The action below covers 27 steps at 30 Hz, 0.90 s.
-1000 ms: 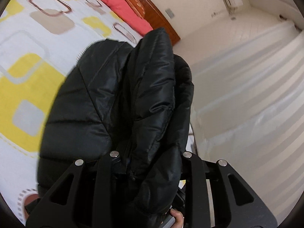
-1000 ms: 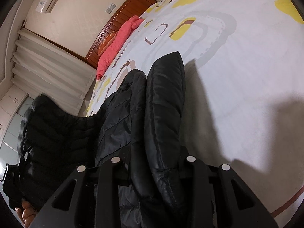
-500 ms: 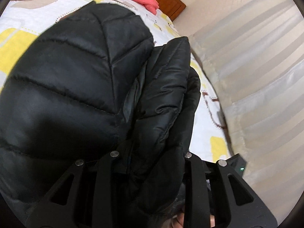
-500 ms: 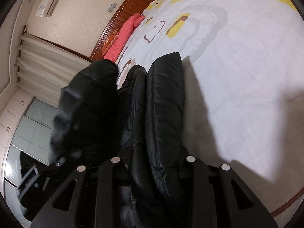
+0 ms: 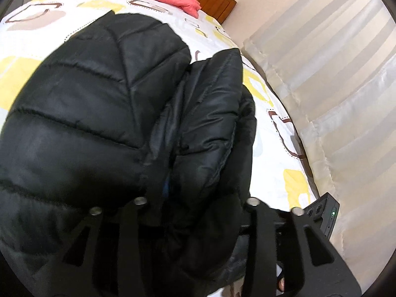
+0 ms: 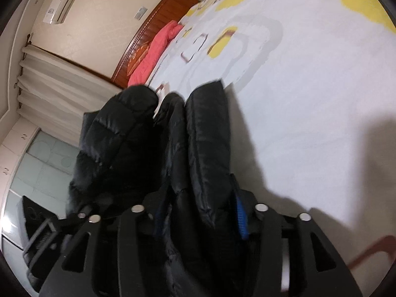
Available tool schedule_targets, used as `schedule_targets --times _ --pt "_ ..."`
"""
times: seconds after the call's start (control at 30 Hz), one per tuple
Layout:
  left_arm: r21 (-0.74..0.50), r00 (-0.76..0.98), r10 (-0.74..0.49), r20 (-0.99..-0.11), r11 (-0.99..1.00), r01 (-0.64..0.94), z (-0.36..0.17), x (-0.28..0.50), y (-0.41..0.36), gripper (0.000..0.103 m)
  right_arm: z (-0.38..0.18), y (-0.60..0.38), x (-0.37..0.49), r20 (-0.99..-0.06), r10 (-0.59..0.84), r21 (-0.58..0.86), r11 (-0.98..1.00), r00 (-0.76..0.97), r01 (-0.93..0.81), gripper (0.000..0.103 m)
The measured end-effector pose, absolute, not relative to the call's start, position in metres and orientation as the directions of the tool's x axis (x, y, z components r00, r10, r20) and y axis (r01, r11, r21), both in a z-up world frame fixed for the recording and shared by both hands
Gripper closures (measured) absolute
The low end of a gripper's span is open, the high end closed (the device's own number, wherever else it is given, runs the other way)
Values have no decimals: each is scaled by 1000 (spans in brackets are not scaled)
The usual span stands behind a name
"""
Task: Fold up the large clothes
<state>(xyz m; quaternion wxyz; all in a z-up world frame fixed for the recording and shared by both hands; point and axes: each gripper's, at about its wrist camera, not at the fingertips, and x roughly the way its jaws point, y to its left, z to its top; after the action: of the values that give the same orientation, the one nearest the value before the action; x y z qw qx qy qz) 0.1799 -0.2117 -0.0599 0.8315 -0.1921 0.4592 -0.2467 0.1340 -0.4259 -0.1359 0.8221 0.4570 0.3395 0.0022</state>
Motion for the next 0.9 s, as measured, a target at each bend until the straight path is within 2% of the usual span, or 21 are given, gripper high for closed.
schedule_targets --times 0.03,0.07,0.1,0.17,0.43,0.57,0.73,0.9 --pt "-539 457 -581 -674 809 233 -54 177 -213 57 -133 -429 130 -556 299 749 584 775 312 47" --pt "-533 459 -577 -676 812 236 -49 175 -215 50 -128 -434 123 -555 278 746 584 784 321 46" --pt "-541 458 -589 -666 804 246 -43 171 -219 31 -124 -439 117 -554 264 745 581 790 328 46" --pt "-603 454 -648 -611 753 263 -33 172 -214 22 -117 -445 107 -552 250 743 579 795 335 46" --pt "-638 481 -693 -537 707 306 12 149 -187 22 -79 -431 85 -509 274 756 595 816 272 45" --pt "-655 562 -661 -497 710 257 18 146 -143 16 -70 -413 110 -497 309 761 604 811 236 39" --pt "-677 616 -589 -523 726 119 -9 170 -83 16 -62 -391 152 -528 335 731 646 780 218 36" --pt "-686 594 -568 -570 726 37 -42 199 -57 16 -63 -379 192 -577 341 699 676 742 233 32"
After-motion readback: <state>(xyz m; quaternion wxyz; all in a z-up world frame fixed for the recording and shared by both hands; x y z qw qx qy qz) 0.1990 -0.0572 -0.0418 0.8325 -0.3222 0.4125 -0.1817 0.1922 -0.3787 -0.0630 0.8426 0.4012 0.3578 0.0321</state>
